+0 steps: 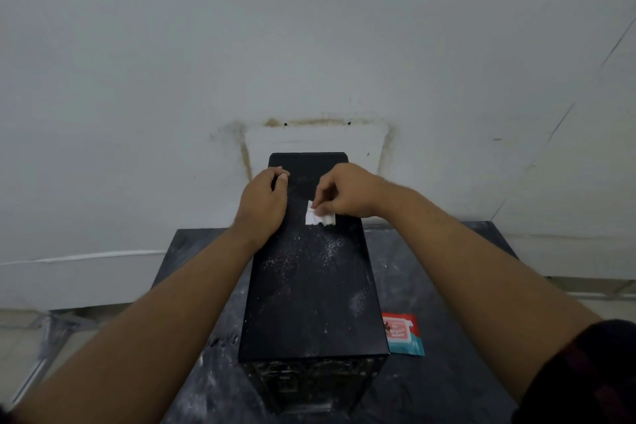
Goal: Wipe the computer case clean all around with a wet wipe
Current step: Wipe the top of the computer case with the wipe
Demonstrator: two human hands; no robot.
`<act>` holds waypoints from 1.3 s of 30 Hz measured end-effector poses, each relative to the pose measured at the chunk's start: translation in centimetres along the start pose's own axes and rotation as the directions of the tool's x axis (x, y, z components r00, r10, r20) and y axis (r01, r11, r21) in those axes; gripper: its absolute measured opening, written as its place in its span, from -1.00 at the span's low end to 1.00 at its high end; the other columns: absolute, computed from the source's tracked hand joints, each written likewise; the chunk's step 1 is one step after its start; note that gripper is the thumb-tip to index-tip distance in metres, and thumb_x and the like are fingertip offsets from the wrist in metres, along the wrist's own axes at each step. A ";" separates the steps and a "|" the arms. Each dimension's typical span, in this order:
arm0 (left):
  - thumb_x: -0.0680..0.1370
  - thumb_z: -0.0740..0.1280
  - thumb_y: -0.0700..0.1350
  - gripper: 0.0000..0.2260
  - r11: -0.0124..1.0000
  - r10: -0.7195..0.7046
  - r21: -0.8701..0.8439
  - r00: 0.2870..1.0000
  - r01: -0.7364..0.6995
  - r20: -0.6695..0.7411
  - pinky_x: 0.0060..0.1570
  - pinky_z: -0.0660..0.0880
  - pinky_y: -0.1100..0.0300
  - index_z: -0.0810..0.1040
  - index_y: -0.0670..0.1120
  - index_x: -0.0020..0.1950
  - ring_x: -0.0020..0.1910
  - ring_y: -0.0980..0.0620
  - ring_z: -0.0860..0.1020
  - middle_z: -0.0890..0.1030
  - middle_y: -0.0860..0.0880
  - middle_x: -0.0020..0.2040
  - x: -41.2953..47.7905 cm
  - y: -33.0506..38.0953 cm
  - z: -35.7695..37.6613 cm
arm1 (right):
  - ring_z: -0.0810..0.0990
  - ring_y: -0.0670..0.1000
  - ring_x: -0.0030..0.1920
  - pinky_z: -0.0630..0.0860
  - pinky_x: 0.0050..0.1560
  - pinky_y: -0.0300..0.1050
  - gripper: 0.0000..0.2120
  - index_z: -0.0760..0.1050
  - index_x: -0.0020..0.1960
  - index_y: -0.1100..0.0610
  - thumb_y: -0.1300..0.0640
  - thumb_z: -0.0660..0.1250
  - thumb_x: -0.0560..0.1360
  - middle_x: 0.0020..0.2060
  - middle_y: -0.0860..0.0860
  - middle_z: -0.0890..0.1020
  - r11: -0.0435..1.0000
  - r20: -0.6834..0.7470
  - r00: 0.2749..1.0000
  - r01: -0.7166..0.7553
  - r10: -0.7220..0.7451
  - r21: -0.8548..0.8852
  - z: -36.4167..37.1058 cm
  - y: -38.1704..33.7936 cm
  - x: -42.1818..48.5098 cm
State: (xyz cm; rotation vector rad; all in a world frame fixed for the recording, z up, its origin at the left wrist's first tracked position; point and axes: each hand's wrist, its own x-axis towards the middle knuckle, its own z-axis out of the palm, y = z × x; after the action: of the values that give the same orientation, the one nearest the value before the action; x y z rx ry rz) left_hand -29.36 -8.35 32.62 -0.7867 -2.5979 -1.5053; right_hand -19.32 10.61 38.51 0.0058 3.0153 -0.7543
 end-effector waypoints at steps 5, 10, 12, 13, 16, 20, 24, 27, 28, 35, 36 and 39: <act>0.76 0.16 -0.04 -0.75 0.999 -0.035 -0.012 0.999 0.035 -0.010 -0.05 0.37 0.41 0.58 0.00 0.34 0.03 0.27 0.54 0.62 0.13 0.10 0.0 0.1 -0.1 | 0.60 -0.08 0.04 0.53 0.05 -0.12 -0.87 0.77 0.02 -0.08 0.10 0.45 0.58 -0.09 -0.21 0.69 0.977 -0.326 0.940 -0.156 0.101 -0.145 1.3 1.2 1.0; 0.76 0.15 -0.06 -0.73 0.998 -0.041 -0.053 0.999 0.040 -0.024 -0.03 0.40 0.37 0.58 -0.01 0.35 0.06 0.24 0.55 0.64 0.10 0.12 0.0 -0.1 -0.1 | 0.60 -0.21 -0.05 0.48 0.00 -0.21 -0.95 0.78 -0.02 -0.07 0.03 0.55 0.52 -0.15 -0.26 0.65 1.000 -0.163 0.987 0.002 -0.002 0.000 1.5 0.7 1.2; 0.76 0.14 -0.12 -0.73 0.994 -0.060 -0.091 0.998 0.058 -0.017 0.09 0.45 0.33 0.57 -0.03 0.38 0.12 0.19 0.56 0.63 0.07 0.22 0.1 -0.2 -0.2 | 0.54 -0.14 0.04 0.48 0.06 -0.12 -0.92 0.77 0.03 -0.10 0.01 0.50 0.57 -0.12 -0.27 0.62 0.991 -0.287 0.957 -0.082 0.048 -0.107 1.6 0.8 1.6; 0.75 0.14 -0.17 -0.72 0.991 -0.068 -0.112 0.998 0.067 -0.009 0.18 0.48 0.25 0.54 -0.04 0.40 0.18 0.14 0.57 0.62 0.06 0.28 0.1 -0.3 -0.2 | 0.55 -0.10 0.07 0.52 0.10 -0.07 -0.91 0.76 0.03 -0.10 0.02 0.48 0.58 -0.09 -0.25 0.64 0.985 -0.311 0.948 -0.111 0.065 -0.135 1.7 0.7 1.5; 0.72 0.14 -0.27 -0.67 0.983 -0.072 -0.169 0.997 0.076 0.027 0.29 0.53 -0.07 0.39 -0.04 0.47 0.27 -0.08 0.59 0.58 0.07 0.37 0.2 -0.4 -0.6 | 0.65 -0.16 -0.03 0.60 0.08 -0.12 -0.96 0.76 -0.04 -0.07 0.05 0.55 0.53 -0.09 -0.18 0.71 1.000 -0.134 0.991 0.001 -0.002 -0.006 1.4 -0.1 1.7; 0.67 0.12 -0.37 -0.54 0.975 -0.085 -0.199 0.993 0.099 0.080 0.16 0.60 -0.16 0.29 0.00 0.51 0.22 -0.02 0.61 0.50 0.06 0.47 0.0 -1.6 -1.5 | 0.66 -0.15 0.02 0.58 0.08 -0.13 -0.95 0.77 -0.02 -0.12 0.01 0.55 0.53 -0.08 -0.21 0.72 0.994 -0.196 0.978 -0.084 0.068 -0.071 1.1 -0.9 2.5; 0.68 0.15 -0.37 -0.52 0.982 -0.046 -0.179 0.993 0.066 0.111 0.33 0.51 0.14 0.31 -0.03 0.56 0.35 0.15 0.49 0.44 0.06 0.49 -0.5 -2.6 -1.9 | 0.66 -0.20 -0.04 0.61 0.10 -0.14 -0.94 0.78 -0.03 -0.06 0.07 0.56 0.52 -0.08 -0.18 0.75 0.997 -0.152 0.987 -0.067 0.062 -0.028 1.5 -1.3 2.9; 0.71 0.18 -0.34 -0.55 0.978 -0.049 -0.196 0.989 0.076 0.140 0.42 0.42 0.15 0.32 -0.05 0.58 0.45 0.07 0.43 0.45 0.06 0.50 -0.4 -3.0 -2.2 | 0.65 -0.20 -0.01 0.55 0.18 -0.10 -0.96 0.77 -0.07 -0.13 0.01 0.57 0.50 -0.12 -0.24 0.74 0.997 -0.113 0.991 -0.077 0.074 -0.017 1.6 -2.0 3.4; 0.72 0.18 -0.34 -0.55 0.970 -0.061 -0.222 0.985 0.096 0.160 0.38 0.46 0.16 0.31 -0.04 0.58 0.45 0.06 0.44 0.44 0.06 0.50 -0.3 -3.1 -2.4 | 0.63 -0.15 0.07 0.50 0.25 -0.01 -0.95 0.76 -0.07 -0.16 0.00 0.54 0.53 -0.09 -0.25 0.73 0.986 -0.210 0.971 -0.139 0.116 -0.097 1.7 -1.9 3.8; 0.78 0.14 -0.19 -0.57 0.982 0.026 -0.183 0.946 0.036 0.322 0.22 0.62 0.11 0.22 0.06 0.64 0.25 0.09 0.59 0.32 0.20 0.61 -0.5 -4.5 -4.1 | 0.68 -0.24 -0.06 0.56 0.14 -0.14 -0.94 0.78 -0.10 -0.12 0.05 0.58 0.49 -0.19 -0.25 0.74 0.991 -0.094 0.992 -0.074 0.085 0.110 2.6 -3.0 4.2; 0.78 0.15 -0.17 -0.57 0.984 0.030 -0.174 0.941 0.031 0.336 0.27 0.60 0.03 0.22 0.06 0.65 0.22 0.09 0.61 0.30 0.20 0.62 -0.4 -4.7 -4.2 | 0.67 -0.23 -0.02 0.52 0.20 -0.08 -0.96 0.76 -0.10 -0.14 0.00 0.57 0.50 -0.18 -0.28 0.73 0.991 -0.170 0.977 -0.124 0.130 0.050 2.6 -2.8 4.6; 0.78 0.17 -0.11 -0.55 0.986 0.048 -0.163 0.923 0.016 0.383 0.33 0.58 -0.05 0.19 0.09 0.67 0.15 0.07 0.67 0.26 0.23 0.65 -0.4 -5.0 -4.5 | 0.63 -0.11 0.06 0.49 0.25 0.01 -0.92 0.75 -0.08 -0.13 0.02 0.50 0.57 -0.10 -0.25 0.72 0.950 -0.365 0.901 -0.292 0.236 -0.107 2.7 -2.6 5.2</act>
State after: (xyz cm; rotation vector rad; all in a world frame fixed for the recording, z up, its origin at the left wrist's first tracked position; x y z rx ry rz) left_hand -32.19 -14.21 30.87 -1.2356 -2.7405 -1.7303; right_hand -24.44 7.01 37.17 0.5974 3.2905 -0.5317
